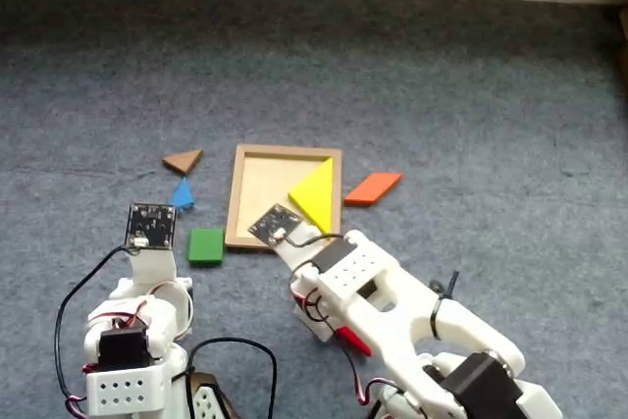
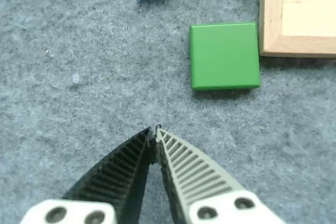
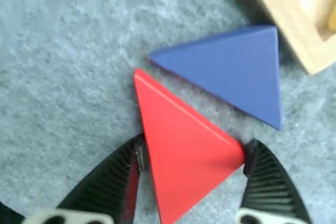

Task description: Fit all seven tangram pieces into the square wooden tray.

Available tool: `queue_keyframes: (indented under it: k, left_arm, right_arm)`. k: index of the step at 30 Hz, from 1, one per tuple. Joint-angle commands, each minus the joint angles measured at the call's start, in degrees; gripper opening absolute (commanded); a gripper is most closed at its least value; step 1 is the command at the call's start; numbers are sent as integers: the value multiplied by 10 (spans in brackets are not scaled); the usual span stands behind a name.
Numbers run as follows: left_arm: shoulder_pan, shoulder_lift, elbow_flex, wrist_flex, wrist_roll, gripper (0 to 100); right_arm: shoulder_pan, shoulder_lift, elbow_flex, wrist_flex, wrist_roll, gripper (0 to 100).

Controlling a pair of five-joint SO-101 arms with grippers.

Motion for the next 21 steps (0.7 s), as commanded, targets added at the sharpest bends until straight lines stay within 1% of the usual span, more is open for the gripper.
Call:
queue_keyframes:
  k: [1, 5, 10, 12, 15, 21]
  left_arm:
    - [-6, -6, 12, 3, -5, 24]
    - [-6, -6, 12, 3, -5, 24]
    - [-6, -6, 12, 3, -5, 24]
    - [-6, -6, 12, 3, -5, 24]
    - [-6, -6, 12, 3, -5, 24]
    - [-6, -6, 12, 3, -5, 24]
  right_arm:
    - [-6, -60, -26, 15, 10, 204]
    - [-5, -129, -26, 15, 18, 204]
    - [-2, -171, -30, 12, 92, 204]
    - [-2, -167, -39, 2, 111, 204]
    - [-2, -140, -71, -43, 136, 204]
    - [-2, -26, -143, -82, 204, 204]
